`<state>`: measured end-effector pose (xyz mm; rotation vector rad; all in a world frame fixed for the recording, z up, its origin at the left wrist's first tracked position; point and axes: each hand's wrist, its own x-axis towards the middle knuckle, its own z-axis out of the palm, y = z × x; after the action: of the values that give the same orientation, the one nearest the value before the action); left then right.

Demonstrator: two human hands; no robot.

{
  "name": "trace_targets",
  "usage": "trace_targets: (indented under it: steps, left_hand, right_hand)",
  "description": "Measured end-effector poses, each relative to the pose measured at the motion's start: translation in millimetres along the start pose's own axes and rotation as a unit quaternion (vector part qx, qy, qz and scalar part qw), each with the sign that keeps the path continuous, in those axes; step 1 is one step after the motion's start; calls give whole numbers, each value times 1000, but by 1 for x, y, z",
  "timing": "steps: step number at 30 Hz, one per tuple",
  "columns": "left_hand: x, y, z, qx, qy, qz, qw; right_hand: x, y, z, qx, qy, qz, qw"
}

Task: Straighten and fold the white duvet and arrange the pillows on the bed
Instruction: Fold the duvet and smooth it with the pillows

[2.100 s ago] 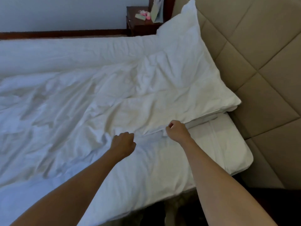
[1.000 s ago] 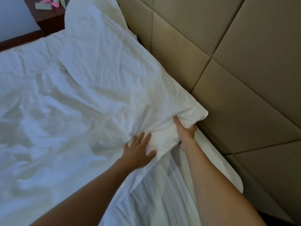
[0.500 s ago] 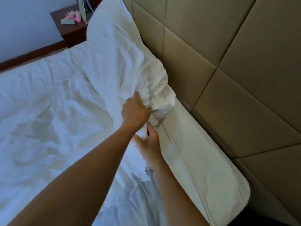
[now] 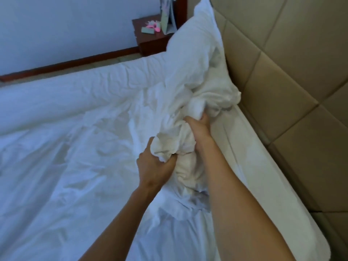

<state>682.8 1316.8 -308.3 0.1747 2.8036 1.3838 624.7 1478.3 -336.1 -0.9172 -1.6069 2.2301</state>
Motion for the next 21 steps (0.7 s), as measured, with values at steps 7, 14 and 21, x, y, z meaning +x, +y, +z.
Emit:
trace_targets:
  steps: [7, 14, 21]
  left_hand:
    - [-56, -114, -136, -48, 239, -150, 958]
    - [-101, -263, -212, -109, 128, -332, 928]
    - [-82, -307, -259, -226, 266, -264, 899]
  right_hand:
    - [-102, 72, 229, -303, -240, -166, 907]
    - [-192, 190, 310, -467, -419, -85, 774]
    - [-204, 209, 300, -570, -234, -254, 746]
